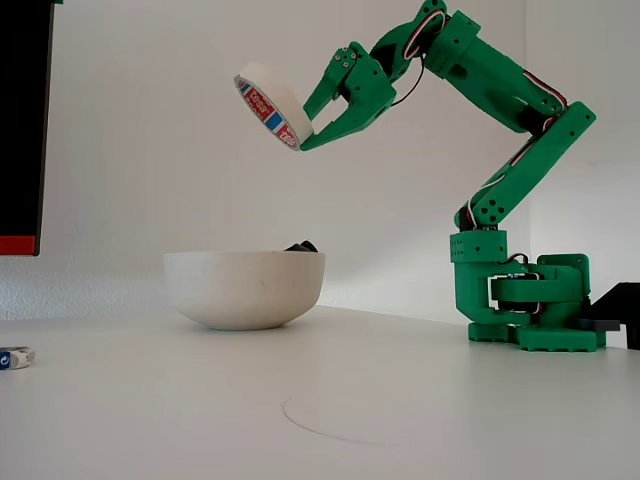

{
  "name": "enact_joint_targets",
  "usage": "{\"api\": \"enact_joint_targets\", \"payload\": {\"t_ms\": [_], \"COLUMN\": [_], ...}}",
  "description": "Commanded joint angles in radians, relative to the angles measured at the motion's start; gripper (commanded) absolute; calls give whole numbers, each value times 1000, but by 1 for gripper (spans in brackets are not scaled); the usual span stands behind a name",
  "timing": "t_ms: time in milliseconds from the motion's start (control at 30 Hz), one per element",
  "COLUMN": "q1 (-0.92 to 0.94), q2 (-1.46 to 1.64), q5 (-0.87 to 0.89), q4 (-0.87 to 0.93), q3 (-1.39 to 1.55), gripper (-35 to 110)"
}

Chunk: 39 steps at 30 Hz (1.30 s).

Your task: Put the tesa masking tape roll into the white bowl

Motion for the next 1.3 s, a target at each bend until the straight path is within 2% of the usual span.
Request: {"api": "enact_joint_targets", "payload": {"t_ms": [0,167,333,600,633,767,833,1000,1033,1067,1100,1267], "q1": [311,474,520,535,531,509,502,483,482,480,477,468], "q2": [-133,-425,-666,-819,-818,-801,-788,-776,-775,-770,-770,-802], "q5": [-18,-35,-69,-101,-95,-83,-78,-69,-66,-58,-48,-6], "q4": [-156,-368,-505,-601,-598,-592,-586,-581,-580,-581,-565,-466], "q3": [-61,-67,-67,-69,-69,-69,-69,-71,-72,-77,-92,-212], "gripper": [-8,-8,-8,-8,-6,22,26,16,12,-4,-8,-8]}}
